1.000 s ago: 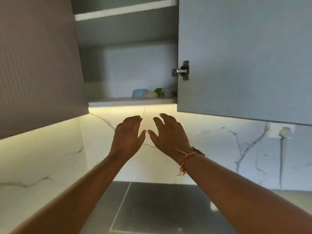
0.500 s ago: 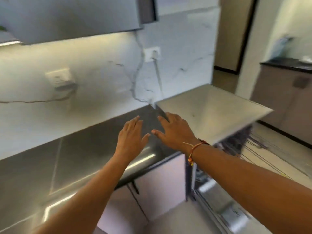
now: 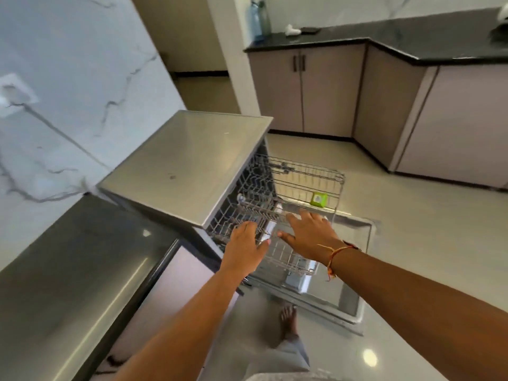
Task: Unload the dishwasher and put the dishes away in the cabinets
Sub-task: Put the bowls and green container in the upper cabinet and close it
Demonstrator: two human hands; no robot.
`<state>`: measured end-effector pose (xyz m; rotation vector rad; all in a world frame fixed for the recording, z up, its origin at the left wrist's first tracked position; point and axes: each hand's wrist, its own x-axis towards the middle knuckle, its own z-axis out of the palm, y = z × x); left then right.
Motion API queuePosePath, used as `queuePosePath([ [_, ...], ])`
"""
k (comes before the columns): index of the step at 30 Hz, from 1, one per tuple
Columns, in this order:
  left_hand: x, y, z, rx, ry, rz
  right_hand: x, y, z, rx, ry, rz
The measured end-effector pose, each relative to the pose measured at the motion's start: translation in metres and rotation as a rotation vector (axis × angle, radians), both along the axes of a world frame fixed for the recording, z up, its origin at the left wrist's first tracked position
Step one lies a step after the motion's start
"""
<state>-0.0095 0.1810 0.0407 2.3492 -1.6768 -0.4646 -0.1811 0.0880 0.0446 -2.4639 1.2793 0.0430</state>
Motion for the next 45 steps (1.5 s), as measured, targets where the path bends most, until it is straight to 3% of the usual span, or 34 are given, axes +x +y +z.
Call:
queuePosePath([
  [13,-0.002,-0.231,-0.137,0.203,0.191,-0.181,0.002,-0.148,-0.120,0.256,0.050,-0.398],
  [18,-0.013,-0.328,-0.216,0.290,0.267,-0.108,0.023,-0.205,-0.181,0.332,0.060,-0.530],
  [22,-0.022,-0.376,-0.259,0.318,0.302,-0.037,0.030,-0.229,-0.209,0.323,0.079,-0.518],
  [30,-0.048,-0.417,-0.313,0.304,0.340,0.094,0.024,-0.245,-0.239,0.307,0.106,-0.465],
  [38,-0.062,-0.433,-0.331,0.278,0.264,0.141,0.013,-0.244,-0.242,0.266,0.094,-0.478],
  [45,-0.048,-0.420,-0.316,0.223,0.326,0.159,0.006,-0.233,-0.234,0.245,0.085,-0.518],
])
